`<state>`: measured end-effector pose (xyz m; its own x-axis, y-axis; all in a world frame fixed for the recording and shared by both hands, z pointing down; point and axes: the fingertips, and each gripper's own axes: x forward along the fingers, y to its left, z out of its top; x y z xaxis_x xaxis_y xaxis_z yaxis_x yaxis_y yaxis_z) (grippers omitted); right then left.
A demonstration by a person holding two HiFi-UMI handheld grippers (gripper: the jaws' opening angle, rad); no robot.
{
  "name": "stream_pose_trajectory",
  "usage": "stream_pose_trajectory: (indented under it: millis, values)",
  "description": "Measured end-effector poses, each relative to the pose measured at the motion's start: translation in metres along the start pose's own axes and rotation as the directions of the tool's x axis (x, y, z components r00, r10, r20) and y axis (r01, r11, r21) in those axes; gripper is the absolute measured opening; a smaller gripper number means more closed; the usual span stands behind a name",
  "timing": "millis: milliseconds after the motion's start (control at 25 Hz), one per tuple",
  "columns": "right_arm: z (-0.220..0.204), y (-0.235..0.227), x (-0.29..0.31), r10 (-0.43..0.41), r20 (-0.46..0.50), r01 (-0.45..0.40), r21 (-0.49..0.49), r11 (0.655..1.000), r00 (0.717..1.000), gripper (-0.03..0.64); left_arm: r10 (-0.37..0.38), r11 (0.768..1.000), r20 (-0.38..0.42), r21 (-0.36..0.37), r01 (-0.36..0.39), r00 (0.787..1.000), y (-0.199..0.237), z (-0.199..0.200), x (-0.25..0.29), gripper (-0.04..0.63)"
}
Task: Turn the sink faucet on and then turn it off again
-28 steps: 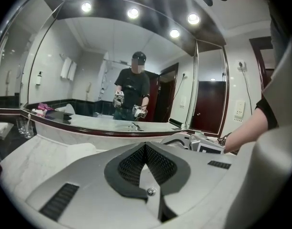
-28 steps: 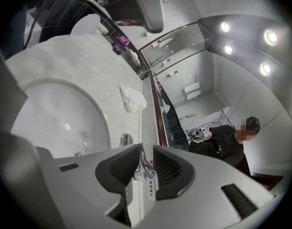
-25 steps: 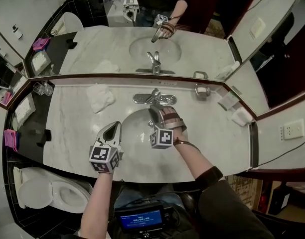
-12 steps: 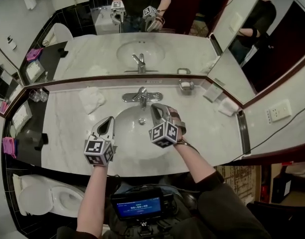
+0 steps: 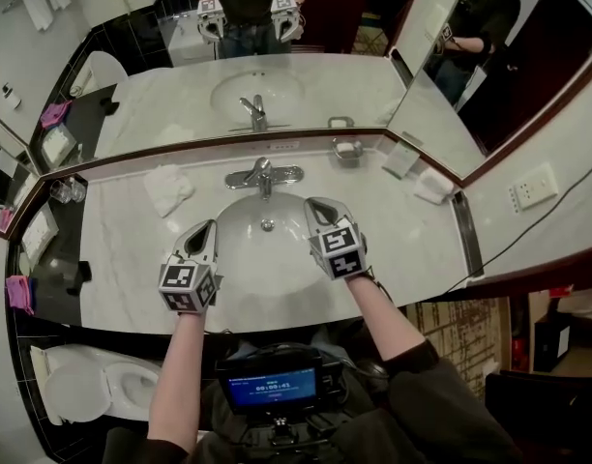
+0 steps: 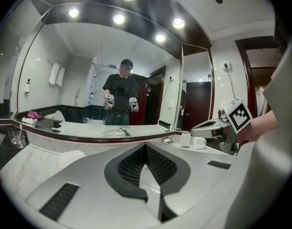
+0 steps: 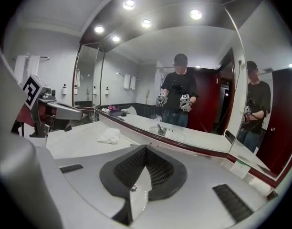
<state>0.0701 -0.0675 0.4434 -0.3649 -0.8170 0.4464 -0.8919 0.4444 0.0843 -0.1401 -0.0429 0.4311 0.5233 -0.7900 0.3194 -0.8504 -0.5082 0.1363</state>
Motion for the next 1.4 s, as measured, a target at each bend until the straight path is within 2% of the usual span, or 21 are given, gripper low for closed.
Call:
stream_pose_trajectory:
  millis: [120, 320, 480, 720, 1000, 1120, 1280, 1400]
  values:
    - [-0.012, -0.016, -0.004, -0.009, -0.003, 0.009, 0.027, 1.000, 1.000, 0.021, -0.015, 1.000, -0.001, 0.006, 0.015, 1.000, -0.010, 0.004, 0.004, 0.000]
    - [-0.028, -0.032, -0.007, -0.020, -0.017, 0.021, 0.049, 0.999, 1.000, 0.021, -0.013, 1.000, 0.001, -0.023, 0.013, 1.000, -0.010, -0.003, 0.009, 0.000]
    - [-0.031, -0.036, -0.005, -0.012, -0.023, 0.013, 0.033, 0.999, 1.000, 0.021, -0.007, 0.999, 0.004, 0.041, 0.006, 1.000, -0.017, 0.003, 0.011, 0.000]
    - [-0.039, -0.035, -0.004, 0.005, -0.038, -0.004, 0.028, 1.000, 0.999, 0.021, -0.009, 0.999, 0.022, 0.038, 0.008, 1.000, -0.023, 0.008, 0.012, 0.000]
    - [-0.037, -0.036, -0.002, 0.019, -0.035, -0.018, 0.036, 0.999, 0.999, 0.021, -0.037, 0.998, 0.002, 0.044, 0.037, 0.999, -0.036, 0.006, 0.020, 0.000]
    - [-0.032, -0.033, 0.000, 0.019, -0.041, -0.017, 0.033, 0.999, 0.999, 0.021, -0.042, 0.996, -0.029, 0.080, 0.044, 0.999, -0.038, -0.004, 0.028, 0.013]
    - [-0.032, -0.026, 0.010, 0.032, -0.051, -0.029, 0.047, 0.998, 0.998, 0.021, -0.029, 0.982, -0.090, 0.182, 0.046, 0.995, -0.033, -0.024, 0.047, 0.045]
    - [-0.038, -0.024, 0.021, 0.032, -0.063, -0.028, 0.054, 0.998, 0.998, 0.023, -0.009, 0.963, -0.133, 0.267, 0.045, 0.991, -0.028, -0.034, 0.069, 0.133]
